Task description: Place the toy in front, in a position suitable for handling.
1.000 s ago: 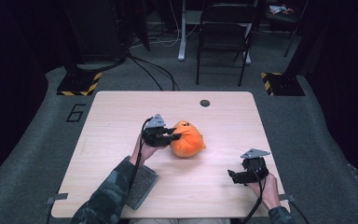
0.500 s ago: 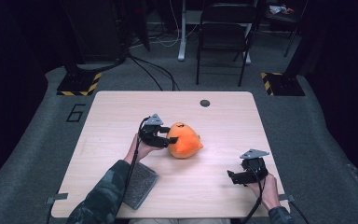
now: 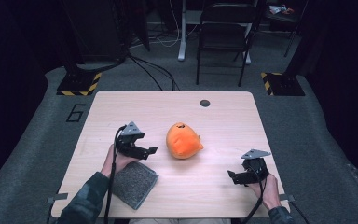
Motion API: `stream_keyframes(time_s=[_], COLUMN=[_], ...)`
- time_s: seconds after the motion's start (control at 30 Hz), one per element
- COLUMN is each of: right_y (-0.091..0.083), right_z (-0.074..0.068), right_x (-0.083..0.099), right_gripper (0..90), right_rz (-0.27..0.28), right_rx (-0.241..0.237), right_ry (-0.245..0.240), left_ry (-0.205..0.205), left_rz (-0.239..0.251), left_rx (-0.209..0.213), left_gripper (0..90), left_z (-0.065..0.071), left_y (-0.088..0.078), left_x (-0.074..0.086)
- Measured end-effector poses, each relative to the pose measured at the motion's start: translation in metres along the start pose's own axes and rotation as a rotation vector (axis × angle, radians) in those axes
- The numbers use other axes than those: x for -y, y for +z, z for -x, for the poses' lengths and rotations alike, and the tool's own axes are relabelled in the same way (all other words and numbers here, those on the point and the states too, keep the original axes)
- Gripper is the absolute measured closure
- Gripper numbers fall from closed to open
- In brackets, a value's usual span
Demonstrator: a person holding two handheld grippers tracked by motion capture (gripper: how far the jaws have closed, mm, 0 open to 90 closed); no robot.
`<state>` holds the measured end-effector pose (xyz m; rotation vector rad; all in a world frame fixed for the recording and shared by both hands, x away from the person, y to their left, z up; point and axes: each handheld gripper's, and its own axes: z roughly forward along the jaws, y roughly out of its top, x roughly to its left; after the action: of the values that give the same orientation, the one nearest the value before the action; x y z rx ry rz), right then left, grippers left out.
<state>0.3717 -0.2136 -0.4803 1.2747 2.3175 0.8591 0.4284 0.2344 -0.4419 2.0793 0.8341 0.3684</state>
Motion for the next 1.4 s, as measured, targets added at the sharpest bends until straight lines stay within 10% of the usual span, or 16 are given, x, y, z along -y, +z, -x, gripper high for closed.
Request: stream_keyframes(time_s=[0.73, 0.97, 1.23, 1.4], right_y=[-0.001, 0.000, 0.000, 0.001], right_z=[0.004, 0.005, 0.003, 0.004], right_x=[0.004, 0.005, 0.005, 0.005], right_gripper=[9.6, 9.9, 10.6, 11.0], right_rz=[0.004, -0.002, -0.001, -0.006], right_rx=[0.013, 0.009, 0.006, 0.011], right_ry=[0.001, -0.002, -0.009, 0.007], left_ry=[-0.035, -0.034, 0.009, 0.041], left_rz=[-0.286, -0.302, -0.291, -0.260], left_rx=[-0.123, -0.119, -0.075, -0.081], left_gripper=[13.2, 27.4, 70.1, 75.6], left_z=[0.021, 0.026, 0.034, 0.037], left_y=[-0.023, -0.017, -0.021, -0.019], left_x=[0.090, 0.097, 0.096, 0.096])
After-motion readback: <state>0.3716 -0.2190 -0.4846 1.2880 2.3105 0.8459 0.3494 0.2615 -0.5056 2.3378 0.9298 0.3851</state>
